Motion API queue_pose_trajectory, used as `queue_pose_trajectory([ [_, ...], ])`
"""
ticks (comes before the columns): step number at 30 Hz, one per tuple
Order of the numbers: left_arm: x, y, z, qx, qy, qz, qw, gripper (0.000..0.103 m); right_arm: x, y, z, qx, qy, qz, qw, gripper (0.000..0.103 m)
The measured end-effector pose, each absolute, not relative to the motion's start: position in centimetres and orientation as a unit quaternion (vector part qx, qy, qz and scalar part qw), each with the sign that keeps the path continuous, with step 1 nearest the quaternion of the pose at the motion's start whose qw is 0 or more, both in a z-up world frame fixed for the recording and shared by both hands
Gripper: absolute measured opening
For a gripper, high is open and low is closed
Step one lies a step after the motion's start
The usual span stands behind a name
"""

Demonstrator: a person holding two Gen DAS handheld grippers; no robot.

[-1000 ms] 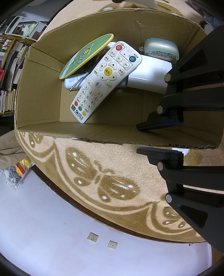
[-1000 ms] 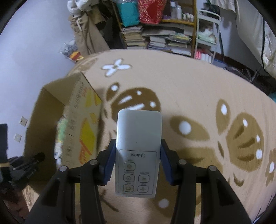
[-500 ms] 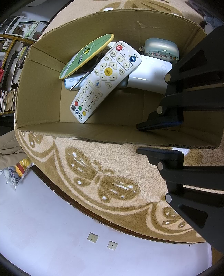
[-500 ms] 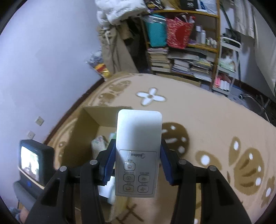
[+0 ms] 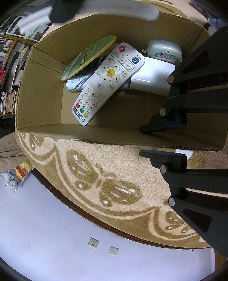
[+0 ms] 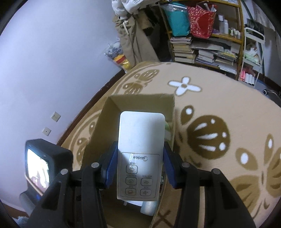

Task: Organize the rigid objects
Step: 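Carry the Midea remote into the box with the right tool and release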

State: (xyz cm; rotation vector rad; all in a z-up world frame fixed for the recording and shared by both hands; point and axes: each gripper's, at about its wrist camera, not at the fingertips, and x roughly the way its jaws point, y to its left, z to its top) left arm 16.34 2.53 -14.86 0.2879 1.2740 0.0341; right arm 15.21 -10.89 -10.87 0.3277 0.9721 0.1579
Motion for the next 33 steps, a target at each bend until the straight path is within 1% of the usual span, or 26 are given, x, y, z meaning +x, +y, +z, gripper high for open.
queue_pose_trajectory([
  [9,16.4,2.6,-14.8,0.132,0.593,0.016,0.794,0.02,15.8,-10.3,-12.5,0.156,0.477,0.065,0.862,0.052],
  [29,16.4,2.6,-14.8,0.13,0.593,0.014,0.795,0.02,15.5,-9.6,-12.3,0.141,0.476,0.068,0.865,0.052],
  [33,16.4,2.6,-14.8,0.129,0.593,0.015,0.794,0.02,15.4,-9.7,-12.3,0.146,0.476,0.07,0.864,0.054],
])
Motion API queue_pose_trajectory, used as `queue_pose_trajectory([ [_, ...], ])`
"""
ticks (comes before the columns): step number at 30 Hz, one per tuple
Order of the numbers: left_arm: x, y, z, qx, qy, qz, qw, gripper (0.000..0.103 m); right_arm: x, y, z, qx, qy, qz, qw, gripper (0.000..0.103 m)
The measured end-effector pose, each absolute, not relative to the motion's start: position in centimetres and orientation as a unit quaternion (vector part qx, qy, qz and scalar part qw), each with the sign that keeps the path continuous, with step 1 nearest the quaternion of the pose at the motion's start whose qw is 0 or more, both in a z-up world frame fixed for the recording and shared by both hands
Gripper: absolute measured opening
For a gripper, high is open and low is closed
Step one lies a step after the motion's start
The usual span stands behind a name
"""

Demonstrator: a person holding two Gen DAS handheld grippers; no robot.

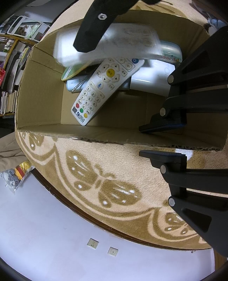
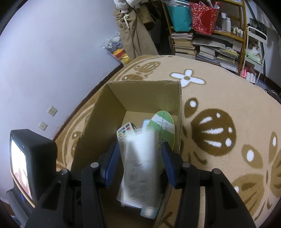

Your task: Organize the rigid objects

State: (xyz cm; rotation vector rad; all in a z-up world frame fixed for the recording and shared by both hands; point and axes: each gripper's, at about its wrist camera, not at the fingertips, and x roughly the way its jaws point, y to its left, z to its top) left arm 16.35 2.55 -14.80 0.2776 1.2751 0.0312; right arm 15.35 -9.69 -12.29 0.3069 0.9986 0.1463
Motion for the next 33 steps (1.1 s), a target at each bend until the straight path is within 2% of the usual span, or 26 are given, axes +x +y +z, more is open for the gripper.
queue_pose_trajectory([
  [8,16.3,2.4,-14.8,0.133,0.593,0.019,0.794,0.02,14.4,-10.1,-11.7,0.132,0.473,0.065,0.869,0.061],
  [12,16.2,2.4,-14.7,0.132,0.591,0.019,0.796,0.02,13.8,-10.6,-10.5,0.13,0.46,0.058,0.876,0.073],
  [17,16.1,2.6,-14.1,0.121,0.583,0.018,0.803,0.02,13.1,-11.5,-9.5,0.131,0.456,0.042,0.879,0.08],
  [20,16.0,2.5,-13.6,0.108,0.578,0.008,0.809,0.023,12.4,-12.6,-9.1,0.129,0.454,0.022,0.881,0.089],
  [23,15.7,2.3,-13.1,0.108,0.571,0.004,0.814,0.032,11.5,-13.6,-9.2,0.125,0.459,0.002,0.879,0.093],
  [25,15.5,2.0,-12.7,0.115,0.563,0.006,0.818,0.044,10.9,-14.1,-9.2,0.124,0.461,-0.015,0.879,0.1],
  [29,14.6,1.6,-11.1,0.123,0.54,0.004,0.833,0.06,9.6,-15.1,-8.8,0.114,0.457,-0.038,0.881,0.102],
  [31,14.2,1.6,-10.5,0.121,0.534,-0.001,0.837,0.075,8.9,-15.4,-8.4,0.111,0.455,-0.041,0.883,0.103],
  [33,13.6,1.5,-10.0,0.119,0.528,-0.008,0.841,0.082,8.2,-15.5,-8.0,0.112,0.451,-0.038,0.885,0.103],
])
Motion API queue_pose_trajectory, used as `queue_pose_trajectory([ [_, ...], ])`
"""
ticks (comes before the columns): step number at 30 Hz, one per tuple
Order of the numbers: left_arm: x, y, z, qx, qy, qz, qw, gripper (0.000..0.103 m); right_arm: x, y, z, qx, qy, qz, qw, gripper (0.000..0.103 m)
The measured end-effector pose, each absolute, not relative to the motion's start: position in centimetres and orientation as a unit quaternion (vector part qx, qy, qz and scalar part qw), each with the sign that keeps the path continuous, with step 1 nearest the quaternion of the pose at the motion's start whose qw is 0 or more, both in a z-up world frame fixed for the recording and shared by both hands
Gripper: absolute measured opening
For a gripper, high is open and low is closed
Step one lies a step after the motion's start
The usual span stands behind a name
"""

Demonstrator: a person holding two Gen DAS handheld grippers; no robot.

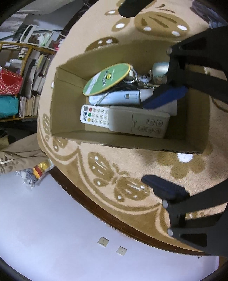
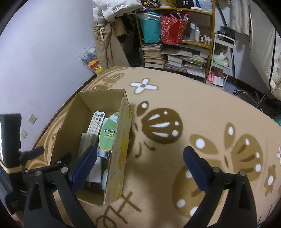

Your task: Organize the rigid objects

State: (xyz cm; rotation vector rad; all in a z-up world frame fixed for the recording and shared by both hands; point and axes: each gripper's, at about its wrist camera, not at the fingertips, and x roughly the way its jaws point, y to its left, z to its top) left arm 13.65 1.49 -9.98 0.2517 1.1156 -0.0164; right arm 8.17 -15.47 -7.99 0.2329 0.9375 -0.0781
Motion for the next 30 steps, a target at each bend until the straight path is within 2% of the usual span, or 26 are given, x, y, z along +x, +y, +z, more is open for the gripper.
queue_pose_trajectory([
  [5,12.0,1.3,-8.3,0.098,0.518,-0.037,0.849,0.084,6.1,-15.3,-6.4,0.1,0.44,-0.033,0.892,0.103],
  [9,10.6,1.1,-6.6,0.102,0.491,-0.04,0.864,0.095,4.6,-15.2,-5.2,0.086,0.427,-0.042,0.899,0.103],
  [13,9.1,1.5,-5.0,0.101,0.47,-0.043,0.876,0.096,3.0,-15.6,-4.3,0.088,0.414,-0.051,0.904,0.103],
  [16,8.2,2.0,-4.0,0.084,0.458,-0.049,0.884,0.102,2.0,-15.9,-3.9,0.096,0.403,-0.052,0.909,0.103],
  [30,2.9,3.2,0.2,0.063,0.372,-0.068,0.924,0.102,-3.7,-15.4,-0.8,0.089,0.312,-0.049,0.945,0.103],
])
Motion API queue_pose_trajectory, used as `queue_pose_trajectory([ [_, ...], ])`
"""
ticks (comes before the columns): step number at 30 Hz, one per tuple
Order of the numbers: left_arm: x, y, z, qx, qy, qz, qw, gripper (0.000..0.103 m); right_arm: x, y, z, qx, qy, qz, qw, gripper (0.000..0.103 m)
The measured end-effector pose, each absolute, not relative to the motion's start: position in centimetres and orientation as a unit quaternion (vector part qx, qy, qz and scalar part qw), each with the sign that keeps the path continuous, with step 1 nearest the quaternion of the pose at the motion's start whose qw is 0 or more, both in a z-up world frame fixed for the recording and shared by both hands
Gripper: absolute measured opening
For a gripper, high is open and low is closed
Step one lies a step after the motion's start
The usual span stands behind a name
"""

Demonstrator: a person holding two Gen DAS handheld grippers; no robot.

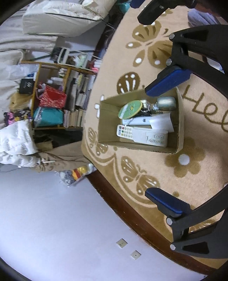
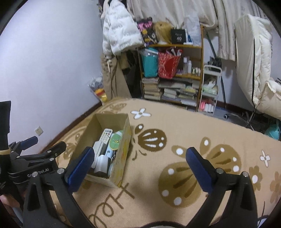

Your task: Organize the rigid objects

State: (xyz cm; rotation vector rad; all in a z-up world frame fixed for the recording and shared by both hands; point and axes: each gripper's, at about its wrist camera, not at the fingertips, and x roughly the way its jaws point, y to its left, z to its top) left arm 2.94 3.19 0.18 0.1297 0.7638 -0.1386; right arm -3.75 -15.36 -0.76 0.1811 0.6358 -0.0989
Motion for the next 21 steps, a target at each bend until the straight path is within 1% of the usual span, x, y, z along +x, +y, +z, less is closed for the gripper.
queue_pose_trajectory([
  [10,-1.2,2.9,2.8,0.082,0.299,-0.068,0.948,0.102,-8.5,-15.3,-0.1,0.096,0.229,-0.043,0.968,0.103],
  [13,-2.1,3.0,3.3,0.082,0.281,-0.065,0.954,0.102,-8.8,-15.2,-0.4,0.096,0.229,-0.04,0.968,0.103],
  [21,-3.3,2.8,3.4,0.083,0.269,-0.073,0.957,0.102,-9.2,-15.1,-1.7,0.088,0.238,-0.054,0.966,0.103],
])
